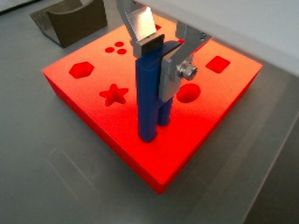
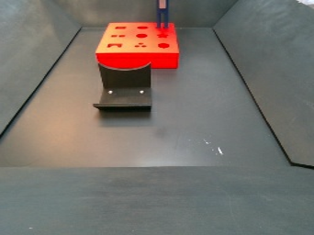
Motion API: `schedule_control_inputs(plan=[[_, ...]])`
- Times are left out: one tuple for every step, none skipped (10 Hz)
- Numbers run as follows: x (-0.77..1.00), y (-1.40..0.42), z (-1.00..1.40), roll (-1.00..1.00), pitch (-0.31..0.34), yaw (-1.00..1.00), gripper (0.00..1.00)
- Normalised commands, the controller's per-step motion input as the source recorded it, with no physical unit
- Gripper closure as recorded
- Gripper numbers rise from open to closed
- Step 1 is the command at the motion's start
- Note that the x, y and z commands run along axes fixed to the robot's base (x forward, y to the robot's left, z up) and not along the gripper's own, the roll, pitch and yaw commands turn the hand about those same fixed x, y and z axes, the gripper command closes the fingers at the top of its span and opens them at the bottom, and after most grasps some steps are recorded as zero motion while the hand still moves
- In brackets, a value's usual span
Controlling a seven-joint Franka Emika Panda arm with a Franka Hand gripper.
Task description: Insert the square-circle object.
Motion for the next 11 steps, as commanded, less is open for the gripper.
schedule_control_inputs(plan=[[0.00, 0.00, -0.09, 0.00, 0.007, -0.04, 1.00], [0.26, 0.00, -0.26, 0.01, 0.053, 0.00, 1.00], [0.51, 0.00, -0.41, 0.03, 0.139, 0.00, 1.00], [0.46, 0.00, -0.50, 0.05, 0.160, 0.00, 1.00], [0.38, 0.00, -0.49, 0.07, 0.180, 0.04, 1.00], [0.19, 0.00, -0.51, 0.09, 0.147, 0.02, 1.00], [0.00, 0.00, -0.45, 0.14, 0.103, 0.00, 1.00], [-0.02, 0.00, -0.55, 0.10, 0.079, 0.00, 1.00], [0.00, 0.00, -0.68, 0.03, 0.061, 0.00, 1.00], [-0.04, 0.00, -0.63, 0.03, 0.034, 0.00, 1.00], [0.00, 0.00, -0.15, 0.03, 0.061, -0.06, 1.00]])
